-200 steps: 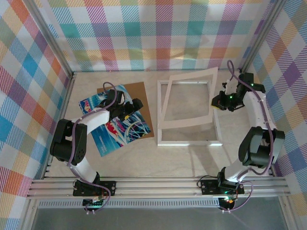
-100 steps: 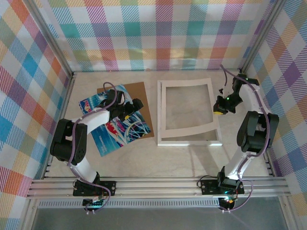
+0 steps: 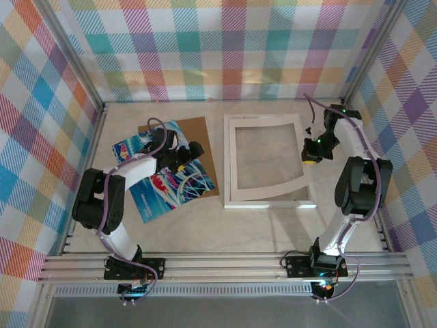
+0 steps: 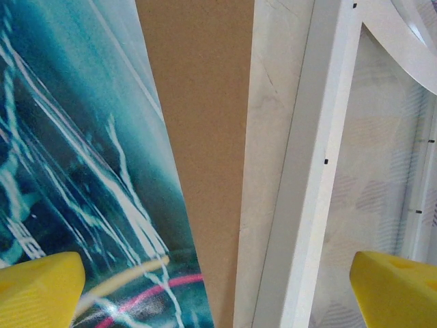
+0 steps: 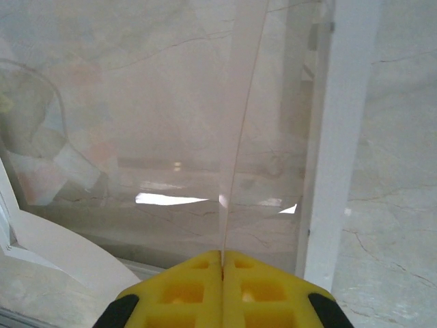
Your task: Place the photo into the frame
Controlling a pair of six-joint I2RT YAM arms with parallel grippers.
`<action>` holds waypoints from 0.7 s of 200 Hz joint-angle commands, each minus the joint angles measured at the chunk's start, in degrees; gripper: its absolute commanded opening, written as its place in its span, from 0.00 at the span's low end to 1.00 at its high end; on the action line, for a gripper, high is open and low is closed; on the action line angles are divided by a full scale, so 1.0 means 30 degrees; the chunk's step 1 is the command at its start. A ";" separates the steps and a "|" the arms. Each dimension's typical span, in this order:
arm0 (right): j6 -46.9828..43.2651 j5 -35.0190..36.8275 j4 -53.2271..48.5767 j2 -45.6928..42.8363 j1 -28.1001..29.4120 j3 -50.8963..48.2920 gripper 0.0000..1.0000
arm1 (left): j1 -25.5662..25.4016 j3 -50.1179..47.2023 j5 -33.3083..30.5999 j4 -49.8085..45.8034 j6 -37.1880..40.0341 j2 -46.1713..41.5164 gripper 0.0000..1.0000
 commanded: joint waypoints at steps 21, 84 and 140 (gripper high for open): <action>-0.0081 -0.0918 0.0110 -0.0182 0.0198 -0.0207 0.00 | -0.0063 0.0520 0.0187 -0.0131 0.0288 -0.0006 1.00; 0.1601 -0.1038 0.1874 -0.0518 0.0198 -0.2107 0.07 | -0.0062 0.0625 0.0331 -0.0158 0.0274 0.0030 1.00; 0.2851 -0.0501 0.2472 -0.1128 0.0173 -0.2644 0.36 | -0.0073 0.0500 0.0186 -0.0160 0.0370 0.0017 1.00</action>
